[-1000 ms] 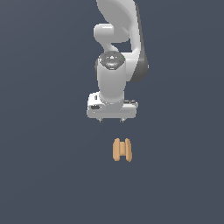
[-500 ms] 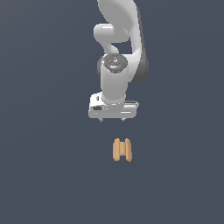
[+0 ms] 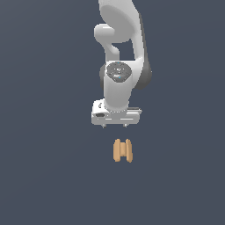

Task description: Pick up the object and move it to a goal position.

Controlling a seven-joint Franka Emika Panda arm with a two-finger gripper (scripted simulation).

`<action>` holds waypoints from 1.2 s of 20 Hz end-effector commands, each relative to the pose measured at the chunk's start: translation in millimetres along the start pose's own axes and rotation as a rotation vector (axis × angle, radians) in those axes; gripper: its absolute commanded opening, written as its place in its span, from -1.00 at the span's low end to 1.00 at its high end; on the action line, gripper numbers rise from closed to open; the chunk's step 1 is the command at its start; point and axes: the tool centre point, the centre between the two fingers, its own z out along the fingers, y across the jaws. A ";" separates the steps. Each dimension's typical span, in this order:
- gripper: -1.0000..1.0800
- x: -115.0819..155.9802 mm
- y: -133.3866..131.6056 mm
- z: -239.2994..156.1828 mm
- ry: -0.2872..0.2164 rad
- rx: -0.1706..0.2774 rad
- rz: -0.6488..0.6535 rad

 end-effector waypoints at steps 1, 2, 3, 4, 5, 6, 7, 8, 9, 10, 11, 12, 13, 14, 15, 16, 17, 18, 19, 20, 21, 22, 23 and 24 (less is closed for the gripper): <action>0.92 9.4 -4.9 7.5 0.002 0.002 0.006; 0.92 13.9 -7.2 11.1 0.003 0.003 0.009; 0.92 18.5 -9.6 15.0 0.004 0.004 0.012; 0.92 23.4 -12.3 19.3 0.005 0.006 0.015; 0.92 28.5 -15.2 23.9 0.006 0.007 0.019; 0.92 33.7 -18.3 28.8 0.008 0.009 0.023; 0.92 38.5 -21.2 33.6 0.009 0.011 0.026; 0.92 42.9 -24.0 38.2 0.010 0.012 0.030; 0.92 46.9 -26.6 42.5 0.011 0.014 0.033; 0.92 50.6 -29.1 46.7 0.012 0.015 0.036; 0.92 53.9 -31.4 50.5 0.013 0.017 0.039; 0.92 56.8 -33.5 54.1 0.013 0.018 0.042; 0.92 59.5 -35.4 57.4 0.014 0.019 0.044; 0.92 61.9 -37.2 60.5 0.015 0.021 0.047; 0.92 64.0 -38.8 63.2 0.015 0.022 0.049; 0.92 65.8 -40.2 65.6 0.016 0.023 0.051; 0.92 67.3 -41.4 67.7 0.016 0.023 0.052; 0.92 68.6 -42.4 69.5 0.017 0.024 0.054; 0.92 69.6 -43.3 71.0 0.017 0.025 0.055; 0.92 70.5 -44.0 72.2 0.017 0.025 0.055; 0.92 71.0 -44.5 73.0 0.017 0.025 0.056; 0.92 71.4 -45.0 73.6 0.017 0.025 0.056; 0.92 71.5 -44.8 73.7 0.017 0.026 0.057; 0.92 70.5 -44.5 73.2 0.016 0.025 0.055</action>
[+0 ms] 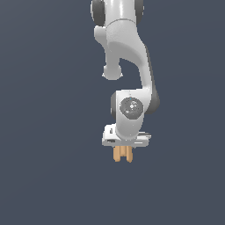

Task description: Pick up the object and move it to a goal position.

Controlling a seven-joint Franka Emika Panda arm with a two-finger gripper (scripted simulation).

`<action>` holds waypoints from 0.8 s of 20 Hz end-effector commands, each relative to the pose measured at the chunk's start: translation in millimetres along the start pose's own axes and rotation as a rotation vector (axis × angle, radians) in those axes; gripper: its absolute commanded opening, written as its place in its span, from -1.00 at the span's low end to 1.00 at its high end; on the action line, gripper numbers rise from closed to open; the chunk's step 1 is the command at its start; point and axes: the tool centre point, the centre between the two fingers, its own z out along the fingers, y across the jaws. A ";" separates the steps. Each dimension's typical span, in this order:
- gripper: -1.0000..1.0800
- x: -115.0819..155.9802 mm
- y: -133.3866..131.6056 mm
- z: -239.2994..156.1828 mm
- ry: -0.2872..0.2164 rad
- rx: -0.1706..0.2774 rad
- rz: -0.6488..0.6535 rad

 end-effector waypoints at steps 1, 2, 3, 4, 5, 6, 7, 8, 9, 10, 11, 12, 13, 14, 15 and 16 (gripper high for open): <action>0.92 0.2 0.2 0.1 0.001 0.000 0.000; 0.92 0.2 0.2 1.4 0.001 0.000 0.000; 0.92 0.2 0.1 3.4 0.001 0.000 0.000; 0.92 0.2 0.1 6.2 0.001 0.000 0.000; 0.92 0.2 0.0 9.9 0.001 0.000 0.000; 0.92 0.1 0.1 14.1 0.001 0.000 0.001; 0.92 0.0 0.0 19.3 0.001 0.000 0.001; 0.92 -0.1 -0.1 25.2 0.001 0.000 0.001; 0.92 -0.2 0.1 31.2 0.001 0.000 0.001; 0.92 -0.3 0.0 36.7 0.001 0.000 0.001; 0.92 -0.4 -0.1 41.4 0.001 0.000 0.001; 0.92 -0.3 -0.2 45.1 0.001 0.000 0.001; 0.92 -0.2 -0.2 48.0 0.001 0.000 0.001; 0.92 -0.1 -0.3 50.0 0.001 0.000 0.001; 0.92 0.2 -0.4 51.1 0.001 0.000 0.001; 0.92 0.7 -0.2 51.1 0.002 0.000 0.002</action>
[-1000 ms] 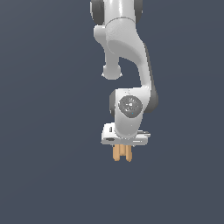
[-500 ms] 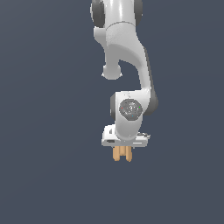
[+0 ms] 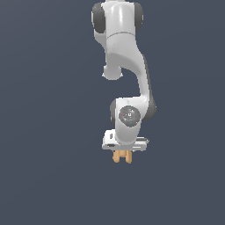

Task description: Pick up the object and move it to a goal position.

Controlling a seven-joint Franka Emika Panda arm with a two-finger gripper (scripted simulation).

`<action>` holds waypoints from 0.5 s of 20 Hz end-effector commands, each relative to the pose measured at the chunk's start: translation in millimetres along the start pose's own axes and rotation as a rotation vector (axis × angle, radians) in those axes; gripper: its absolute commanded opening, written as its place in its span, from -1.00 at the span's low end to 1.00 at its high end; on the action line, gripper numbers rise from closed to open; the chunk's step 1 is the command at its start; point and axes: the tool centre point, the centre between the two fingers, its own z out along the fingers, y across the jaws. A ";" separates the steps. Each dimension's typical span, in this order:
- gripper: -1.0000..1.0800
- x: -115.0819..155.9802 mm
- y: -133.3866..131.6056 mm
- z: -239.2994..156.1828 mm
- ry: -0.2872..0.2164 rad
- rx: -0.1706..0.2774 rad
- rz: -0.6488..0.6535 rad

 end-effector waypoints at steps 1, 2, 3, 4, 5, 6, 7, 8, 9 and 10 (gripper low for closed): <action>0.92 -4.4 -1.3 13.4 -0.014 -0.001 -0.003; 0.92 -4.3 -1.3 13.1 -0.014 -0.001 -0.003; -1.00 -4.3 -1.3 13.1 -0.014 -0.001 -0.003; -1.00 -4.3 -1.3 13.1 -0.014 -0.001 -0.003; -1.00 -4.3 -1.3 13.1 -0.014 -0.001 -0.003; -1.00 -4.3 -1.3 13.1 -0.014 -0.001 -0.003; -1.00 -4.3 -1.3 13.1 -0.014 -0.001 -0.003; -1.00 -4.3 -1.3 13.1 -0.014 -0.001 -0.003; -1.00 -4.3 -1.3 13.1 -0.014 -0.001 -0.003; -1.00 -4.3 -1.3 13.1 -0.014 -0.001 -0.003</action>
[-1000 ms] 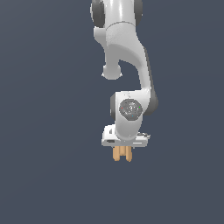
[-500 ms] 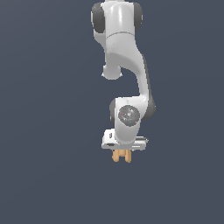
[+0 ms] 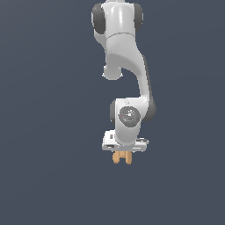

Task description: Pick up the object and move it to a goal position.

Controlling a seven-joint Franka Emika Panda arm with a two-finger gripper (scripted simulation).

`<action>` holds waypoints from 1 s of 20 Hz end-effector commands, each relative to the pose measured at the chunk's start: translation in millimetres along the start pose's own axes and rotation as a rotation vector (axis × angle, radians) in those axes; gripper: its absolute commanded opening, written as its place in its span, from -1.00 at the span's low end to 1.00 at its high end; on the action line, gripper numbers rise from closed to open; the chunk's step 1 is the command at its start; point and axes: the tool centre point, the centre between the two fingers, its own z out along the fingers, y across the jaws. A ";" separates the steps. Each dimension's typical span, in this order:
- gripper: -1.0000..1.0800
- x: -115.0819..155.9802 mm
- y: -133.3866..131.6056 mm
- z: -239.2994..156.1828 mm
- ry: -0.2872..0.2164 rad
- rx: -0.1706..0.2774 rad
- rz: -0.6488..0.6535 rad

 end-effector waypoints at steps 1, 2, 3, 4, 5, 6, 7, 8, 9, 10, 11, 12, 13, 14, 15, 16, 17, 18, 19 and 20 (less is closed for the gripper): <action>-1.00 -8.8 -1.8 13.4 -0.024 -0.002 -0.006; -1.00 -8.8 -1.8 13.4 -0.024 -0.002 -0.006; -1.00 0.2 0.4 0.0 0.000 0.000 0.000; -1.00 0.1 0.5 -0.2 0.000 0.000 0.000; -1.00 -0.1 0.8 -0.8 0.000 0.000 0.000; -1.00 -0.5 1.3 -1.8 0.000 0.000 0.000; -1.00 -1.0 2.1 -3.1 0.000 0.000 0.000; -1.00 -1.7 3.0 -4.9 0.000 0.000 0.000; -1.00 -2.5 4.2 -7.1 0.000 0.000 0.000; -1.00 -3.5 5.5 -9.2 0.000 0.000 0.000; -1.00 -4.7 7.2 -12.2 0.000 0.000 0.000; -1.00 -6.0 9.0 -15.6 0.000 0.000 0.000; -1.00 -7.5 11.1 -19.5 0.000 0.000 0.000; -1.00 -9.1 13.4 -23.3 -0.001 0.000 0.000; -1.00 -10.9 16.0 -28.1 -0.001 0.000 0.000; -1.00 -12.9 18.8 -33.0 -0.001 0.000 0.000; -1.00 -15.1 21.9 -38.7 -0.001 0.000 0.000; -1.00 -17.4 25.2 -44.4 -0.002 0.000 0.000; -1.00 -19.9 28.8 -51.1 -0.002 0.000 0.000; -1.00 -22.6 32.7 -57.9 -0.003 0.000 0.000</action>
